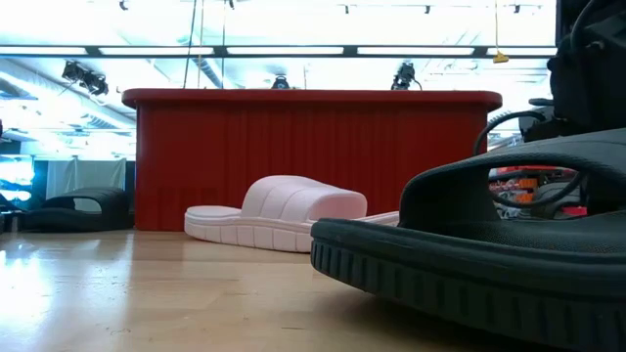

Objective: Pick and place slides into bin
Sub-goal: Put the black slide into the red bin

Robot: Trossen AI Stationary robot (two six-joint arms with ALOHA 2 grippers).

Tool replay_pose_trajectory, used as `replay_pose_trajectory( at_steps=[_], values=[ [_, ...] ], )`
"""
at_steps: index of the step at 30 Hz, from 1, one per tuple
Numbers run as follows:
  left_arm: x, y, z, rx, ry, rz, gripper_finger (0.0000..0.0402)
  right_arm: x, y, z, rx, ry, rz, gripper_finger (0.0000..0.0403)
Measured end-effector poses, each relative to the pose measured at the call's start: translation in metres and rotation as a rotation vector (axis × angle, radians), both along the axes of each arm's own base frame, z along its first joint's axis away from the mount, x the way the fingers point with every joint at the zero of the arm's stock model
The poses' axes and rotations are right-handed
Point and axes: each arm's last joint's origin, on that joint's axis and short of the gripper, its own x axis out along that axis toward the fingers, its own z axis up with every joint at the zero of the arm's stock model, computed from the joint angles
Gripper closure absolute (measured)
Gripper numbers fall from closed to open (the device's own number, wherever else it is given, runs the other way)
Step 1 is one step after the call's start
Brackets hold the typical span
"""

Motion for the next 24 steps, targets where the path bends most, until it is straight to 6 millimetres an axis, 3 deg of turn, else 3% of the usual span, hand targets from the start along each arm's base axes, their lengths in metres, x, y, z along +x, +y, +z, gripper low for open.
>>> replay_pose_trajectory(
  at_steps=[6, 16, 24],
  values=[
    [0.000, 0.000, 0.000, 0.000, 0.001, 0.000, 0.0352, -0.001, -0.001, 0.001, -0.032, -0.011, -0.005, 0.0182],
    [0.000, 0.000, 0.000, 0.000, 0.001, 0.000, 0.0358, -0.002, -0.009, 0.000, -0.121, 0.000, 0.040, 0.0210],
    [0.000, 0.000, 0.000, 0.000, 0.001, 0.000, 0.0360, -0.007, -0.025, -0.005, -0.166, 0.068, 0.033, 0.0213]
  ],
)
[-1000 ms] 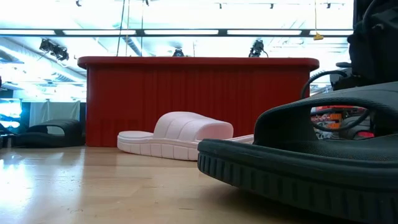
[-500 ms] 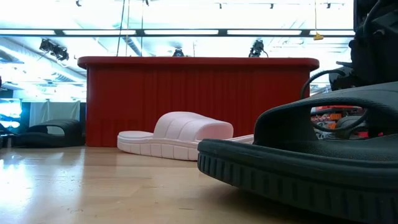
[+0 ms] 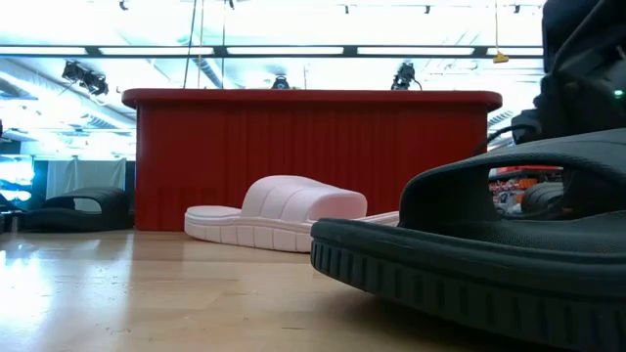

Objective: Pick and place slides into bin
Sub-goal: Put the black slide into the red bin

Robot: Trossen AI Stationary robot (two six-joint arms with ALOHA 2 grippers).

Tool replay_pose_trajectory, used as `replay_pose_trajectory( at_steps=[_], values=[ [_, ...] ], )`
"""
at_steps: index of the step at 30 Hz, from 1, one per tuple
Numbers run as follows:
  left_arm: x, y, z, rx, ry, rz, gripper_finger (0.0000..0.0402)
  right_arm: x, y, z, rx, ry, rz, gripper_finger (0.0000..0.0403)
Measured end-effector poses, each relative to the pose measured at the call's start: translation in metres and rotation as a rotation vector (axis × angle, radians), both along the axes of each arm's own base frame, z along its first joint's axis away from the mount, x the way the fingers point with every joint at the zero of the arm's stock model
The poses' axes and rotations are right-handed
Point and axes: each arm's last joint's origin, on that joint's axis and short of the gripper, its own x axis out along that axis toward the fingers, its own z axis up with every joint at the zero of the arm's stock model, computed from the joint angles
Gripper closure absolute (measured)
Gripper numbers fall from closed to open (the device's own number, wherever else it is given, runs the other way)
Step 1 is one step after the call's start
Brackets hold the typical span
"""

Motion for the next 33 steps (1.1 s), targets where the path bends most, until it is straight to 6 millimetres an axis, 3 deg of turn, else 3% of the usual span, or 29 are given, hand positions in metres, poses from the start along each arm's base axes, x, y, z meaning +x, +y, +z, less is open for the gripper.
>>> replay_pose_trajectory(
  at_steps=[7, 10, 14, 20, 25, 33],
  values=[
    [0.000, 0.000, 0.000, 0.001, 0.000, 0.000, 0.0359, 0.005, -0.014, -0.001, -0.024, -0.059, -0.097, 0.0232],
    [0.000, 0.000, 0.000, 0.001, 0.000, 0.000, 0.0358, 0.005, -0.018, -0.001, -0.027, -0.077, -0.143, 0.0278],
    [0.000, 0.000, 0.000, 0.001, 0.000, -0.001, 0.0363, 0.007, -0.017, -0.003, 0.012, -0.134, -0.215, 0.0376],
    [0.000, 0.000, 0.000, 0.001, 0.000, 0.000, 0.0371, 0.020, 0.004, 0.003, 0.092, -0.307, -0.324, 0.0392],
    [0.000, 0.000, 0.000, 0.001, 0.000, -0.001, 0.0370, 0.042, 0.044, 0.040, 0.164, -0.500, -0.321, 0.0393],
    [0.000, 0.000, 0.000, 0.002, 0.000, -0.001, 0.0369, 0.058, 0.112, 0.130, 0.376, -0.769, -0.239, 0.0393]
  ],
)
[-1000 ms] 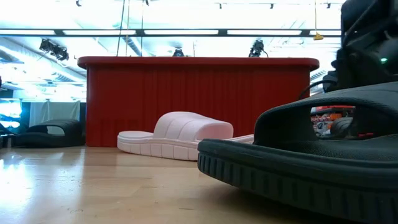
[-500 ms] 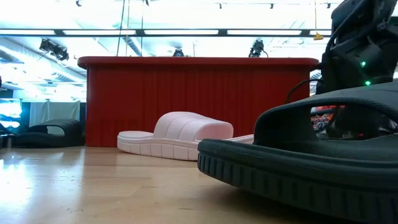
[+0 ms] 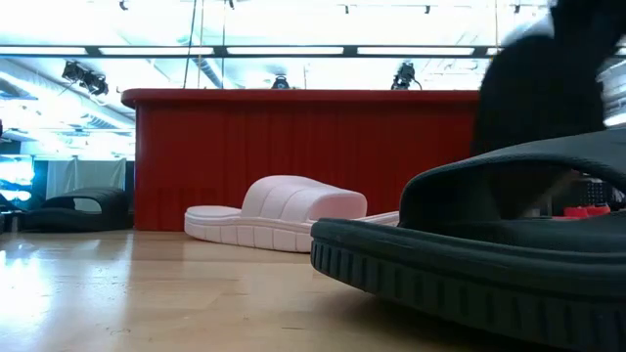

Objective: Pick and place slides into bin
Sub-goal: Put the black slide into the red bin

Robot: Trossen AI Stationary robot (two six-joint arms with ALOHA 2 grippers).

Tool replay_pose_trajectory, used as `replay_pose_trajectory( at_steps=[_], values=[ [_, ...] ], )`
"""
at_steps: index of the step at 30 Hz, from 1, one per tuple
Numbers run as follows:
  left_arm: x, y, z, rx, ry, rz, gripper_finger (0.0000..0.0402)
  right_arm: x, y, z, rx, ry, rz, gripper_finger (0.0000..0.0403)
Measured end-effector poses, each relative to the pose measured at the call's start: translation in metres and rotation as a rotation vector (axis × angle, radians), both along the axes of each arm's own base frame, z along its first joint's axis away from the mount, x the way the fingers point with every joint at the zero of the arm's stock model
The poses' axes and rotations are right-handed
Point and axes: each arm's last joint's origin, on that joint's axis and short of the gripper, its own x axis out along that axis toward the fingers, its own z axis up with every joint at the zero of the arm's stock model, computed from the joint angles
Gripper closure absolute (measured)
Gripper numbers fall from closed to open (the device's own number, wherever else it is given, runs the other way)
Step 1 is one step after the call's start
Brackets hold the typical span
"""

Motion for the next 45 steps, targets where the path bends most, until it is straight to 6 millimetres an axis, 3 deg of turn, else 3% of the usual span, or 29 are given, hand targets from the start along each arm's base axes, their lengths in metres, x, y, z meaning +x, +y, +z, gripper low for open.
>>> replay_pose_trajectory(
  at_steps=[7, 12, 16, 19, 23, 28, 34, 38, 45],
  values=[
    [0.000, 0.000, 0.000, 0.000, 0.000, 0.000, 0.0378, 0.001, 0.035, 0.071, -0.004, -0.332, 0.173, 0.0394],
    [0.000, 0.000, 0.000, -0.001, -0.006, 0.000, 0.0373, 0.008, 0.028, 0.117, -0.310, -0.517, 0.268, 0.0394],
    [0.002, 0.000, 0.003, -0.007, -0.039, 0.000, 0.0370, 0.020, 0.000, 0.158, -0.638, -0.510, 0.250, 0.0394],
    [0.005, -0.001, 0.007, -0.017, -0.090, 0.000, 0.0375, 0.031, -0.038, 0.186, -0.833, -0.378, 0.196, 0.0394],
    [0.009, -0.002, 0.014, -0.032, -0.167, 0.000, 0.0383, 0.044, -0.104, 0.207, -0.830, -0.188, 0.166, 0.0394],
    [0.012, -0.002, 0.020, -0.045, -0.243, 0.000, 0.0388, 0.050, -0.190, 0.199, -0.698, -0.027, 0.096, 0.0394],
    [0.015, -0.001, 0.026, 0.007, -0.313, 0.048, 0.0387, 0.047, -0.265, 0.154, -0.631, 0.236, -0.039, 0.0394],
    [0.015, 0.000, 0.027, 0.036, -0.331, 0.047, 0.0391, 0.050, -0.286, 0.116, -0.563, 0.314, -0.009, 0.0394],
    [0.015, 0.002, 0.027, 0.072, -0.336, 0.109, 0.0384, 0.068, -0.296, 0.063, -0.606, 0.337, 0.080, 0.0394]
  ],
)
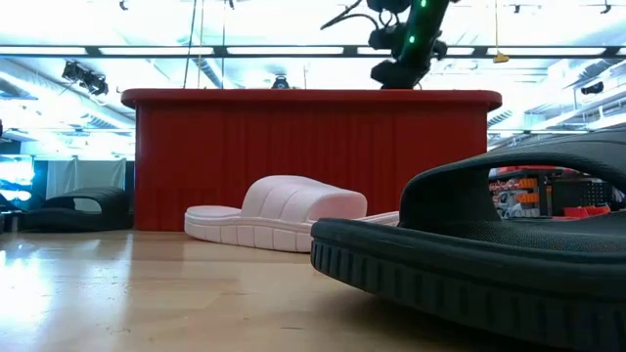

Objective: Pick and place slides into bin
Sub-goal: Put the black slide into the red bin

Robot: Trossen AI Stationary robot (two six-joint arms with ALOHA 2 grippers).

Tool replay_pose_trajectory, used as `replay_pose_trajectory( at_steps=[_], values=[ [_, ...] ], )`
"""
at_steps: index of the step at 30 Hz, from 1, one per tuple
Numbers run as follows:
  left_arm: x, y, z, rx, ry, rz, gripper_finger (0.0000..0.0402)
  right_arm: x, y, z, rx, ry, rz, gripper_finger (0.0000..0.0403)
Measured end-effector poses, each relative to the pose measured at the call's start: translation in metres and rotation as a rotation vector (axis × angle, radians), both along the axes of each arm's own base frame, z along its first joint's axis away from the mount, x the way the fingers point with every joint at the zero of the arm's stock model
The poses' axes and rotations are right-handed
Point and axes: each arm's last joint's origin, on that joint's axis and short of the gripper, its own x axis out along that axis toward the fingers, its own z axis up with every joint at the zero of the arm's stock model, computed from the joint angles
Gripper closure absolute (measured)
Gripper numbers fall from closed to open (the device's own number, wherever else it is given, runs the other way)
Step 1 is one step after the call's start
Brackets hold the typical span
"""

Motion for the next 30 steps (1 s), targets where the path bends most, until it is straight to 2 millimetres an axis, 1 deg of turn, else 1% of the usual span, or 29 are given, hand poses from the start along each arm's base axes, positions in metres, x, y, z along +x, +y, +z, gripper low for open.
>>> replay_pose_trajectory(
  at_steps=[5, 9, 12, 14, 18, 21, 24, 26, 30],
  values=[
    [0.000, 0.001, 0.000, 0.015, -0.002, 0.043, 0.0385, -0.012, -0.015, -0.032, 0.031, 0.127, -0.045, 0.0394],
    [0.000, 0.002, 0.000, 0.021, -0.002, 0.057, 0.0392, -0.018, -0.025, -0.057, 0.071, 0.157, -0.095, 0.0394],
    [0.000, 0.002, 0.000, 0.026, -0.002, 0.070, 0.0392, -0.017, -0.029, -0.076, 0.100, 0.175, -0.101, 0.0394],
    [0.000, 0.002, 0.000, 0.037, -0.003, 0.066, 0.0387, -0.015, -0.032, -0.083, 0.101, 0.175, -0.103, 0.0393],
    [0.000, 0.002, 0.000, 0.045, -0.005, 0.064, 0.0379, -0.009, -0.044, -0.101, 0.132, 0.179, -0.113, 0.0370],
    [0.000, 0.002, 0.000, 0.045, -0.005, 0.064, 0.0378, -0.005, -0.051, -0.115, 0.159, 0.210, -0.116, 0.0364],
    [0.000, 0.002, 0.000, 0.041, -0.004, 0.066, 0.0383, -0.004, -0.056, -0.123, 0.185, 0.230, -0.112, 0.0360],
    [0.000, 0.002, 0.000, 0.040, -0.004, 0.066, 0.0388, -0.004, -0.056, -0.123, 0.196, 0.224, -0.104, 0.0356],
    [0.000, 0.002, 0.000, 0.040, -0.004, 0.066, 0.0393, -0.003, -0.055, -0.108, 0.212, 0.140, -0.089, 0.0340]
  ],
)
